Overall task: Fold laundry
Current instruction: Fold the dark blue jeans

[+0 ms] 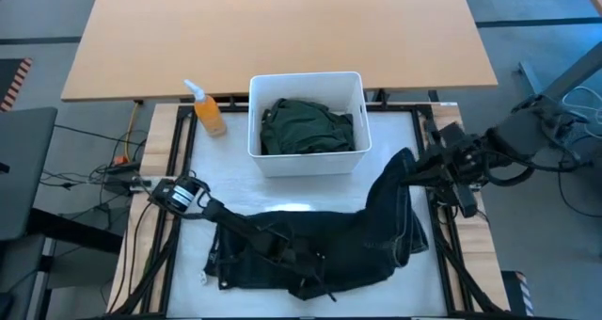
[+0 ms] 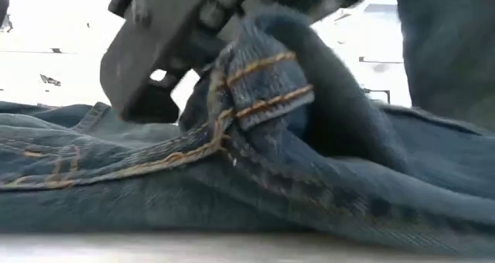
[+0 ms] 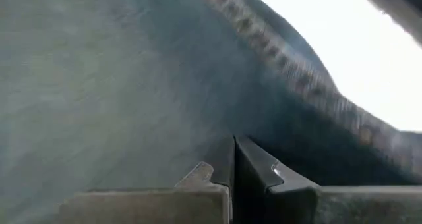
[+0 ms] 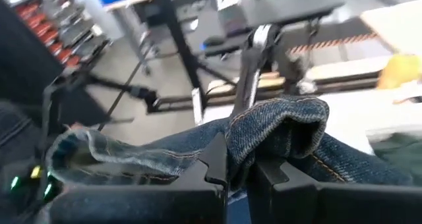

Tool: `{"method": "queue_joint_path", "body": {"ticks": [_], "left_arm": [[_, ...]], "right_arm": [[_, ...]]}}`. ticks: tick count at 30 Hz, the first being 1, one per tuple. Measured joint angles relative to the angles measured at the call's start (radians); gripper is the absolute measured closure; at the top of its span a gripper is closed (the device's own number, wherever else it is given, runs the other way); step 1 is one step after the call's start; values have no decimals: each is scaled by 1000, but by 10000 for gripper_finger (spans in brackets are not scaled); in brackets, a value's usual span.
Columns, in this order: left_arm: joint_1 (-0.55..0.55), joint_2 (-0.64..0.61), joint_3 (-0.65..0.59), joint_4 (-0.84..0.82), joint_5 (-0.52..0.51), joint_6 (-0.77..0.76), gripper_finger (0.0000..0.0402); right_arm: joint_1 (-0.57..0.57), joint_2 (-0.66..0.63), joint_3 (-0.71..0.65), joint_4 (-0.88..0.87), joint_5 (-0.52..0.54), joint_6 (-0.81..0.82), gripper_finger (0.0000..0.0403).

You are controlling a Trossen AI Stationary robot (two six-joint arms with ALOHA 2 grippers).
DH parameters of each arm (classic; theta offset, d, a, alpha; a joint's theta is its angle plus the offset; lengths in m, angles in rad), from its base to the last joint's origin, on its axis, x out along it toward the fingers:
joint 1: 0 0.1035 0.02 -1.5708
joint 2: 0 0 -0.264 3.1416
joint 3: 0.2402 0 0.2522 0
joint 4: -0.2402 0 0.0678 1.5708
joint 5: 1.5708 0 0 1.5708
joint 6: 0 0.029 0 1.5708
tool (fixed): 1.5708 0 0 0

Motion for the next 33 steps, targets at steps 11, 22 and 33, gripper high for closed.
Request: {"method": "queue_joint_path", "body": {"ticks": [11, 22, 33], "left_arm": [[-88, -319, -58, -496, -291, -74, 401], [-193, -731, -680, -580, -379, -741, 401], [-248, -1000, -870, -381, -435, -772, 401]], "right_arm": [[-65, 80, 0, -2, -184, -72, 359], [-143, 207, 0, 124, -327, -168, 359], [-313, 485, 0, 396, -479, -243, 359]]}}
